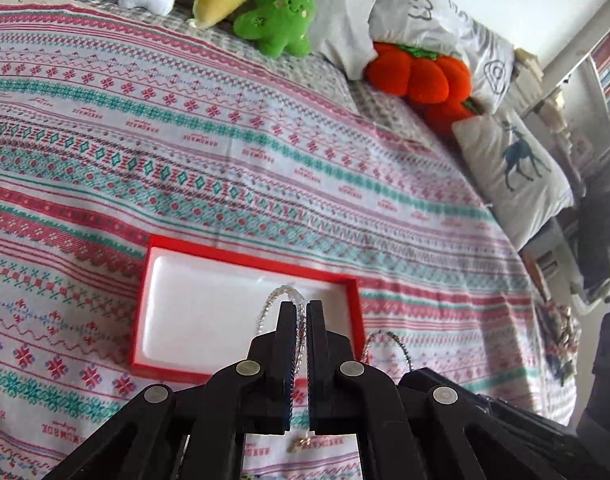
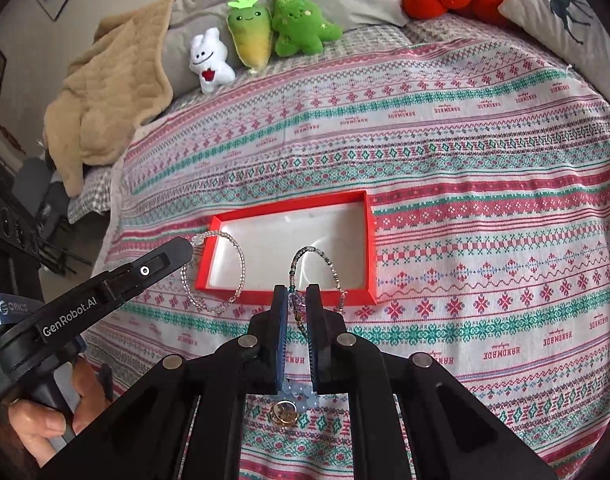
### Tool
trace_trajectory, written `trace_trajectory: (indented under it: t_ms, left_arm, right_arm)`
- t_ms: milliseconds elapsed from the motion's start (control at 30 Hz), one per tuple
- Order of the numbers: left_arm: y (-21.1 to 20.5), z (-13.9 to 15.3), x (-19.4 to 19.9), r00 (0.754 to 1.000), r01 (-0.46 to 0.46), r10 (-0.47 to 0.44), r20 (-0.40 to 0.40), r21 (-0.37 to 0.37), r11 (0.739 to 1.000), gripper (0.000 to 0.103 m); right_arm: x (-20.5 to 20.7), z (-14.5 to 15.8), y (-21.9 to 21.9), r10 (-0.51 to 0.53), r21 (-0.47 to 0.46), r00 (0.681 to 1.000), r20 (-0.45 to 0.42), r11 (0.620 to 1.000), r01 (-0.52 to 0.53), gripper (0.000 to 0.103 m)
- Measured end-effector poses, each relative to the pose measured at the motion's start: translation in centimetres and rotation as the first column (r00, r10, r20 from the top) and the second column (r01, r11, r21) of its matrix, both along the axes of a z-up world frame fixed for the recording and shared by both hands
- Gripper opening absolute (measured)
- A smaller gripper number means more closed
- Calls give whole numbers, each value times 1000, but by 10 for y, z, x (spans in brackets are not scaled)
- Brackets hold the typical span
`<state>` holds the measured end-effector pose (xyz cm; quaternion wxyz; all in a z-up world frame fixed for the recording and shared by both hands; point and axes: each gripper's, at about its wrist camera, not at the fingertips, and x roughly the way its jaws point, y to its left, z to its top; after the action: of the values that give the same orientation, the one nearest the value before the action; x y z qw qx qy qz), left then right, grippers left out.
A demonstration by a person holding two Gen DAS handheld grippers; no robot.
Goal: Organize jewelry
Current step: 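Carry both bracelets into the red box and open both tools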
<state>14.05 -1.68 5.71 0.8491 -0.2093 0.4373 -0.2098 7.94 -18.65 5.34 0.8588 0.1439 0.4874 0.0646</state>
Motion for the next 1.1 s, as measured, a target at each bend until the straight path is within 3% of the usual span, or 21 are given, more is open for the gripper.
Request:
trace_trajectory:
  t_ms: [133, 267, 533, 700, 933, 1100]
  left_arm:
    - [-4, -16, 15, 1000, -20, 20, -11, -6, 1000, 0]
    - [1, -42, 25, 994, -68, 73, -78, 60, 996, 0]
    - [12, -62, 29, 987, -105, 128, -93, 220, 970, 0]
    - [9, -66, 30, 990, -101, 126, -71, 282, 954, 0]
    - [-9, -64, 30, 996, -80, 89, -5, 387, 919, 0]
    - [-22, -56, 28, 998, -62, 49, 41, 434, 899, 3]
  right_arm:
    - [8, 3, -4, -23, 18, 999, 29, 1000, 23, 9]
    - [16, 2, -1, -27, 19, 998, 48, 999, 26, 9]
    - [33, -9, 26, 32, -7, 998, 50, 999, -31, 9]
    - [44, -26, 32, 35, -73, 999, 21, 997, -33, 9]
    - [57, -55, 9, -15, -178, 999, -41, 984, 8, 9]
    - [60, -55, 1, -1, -182, 1000, -23, 983, -3, 10]
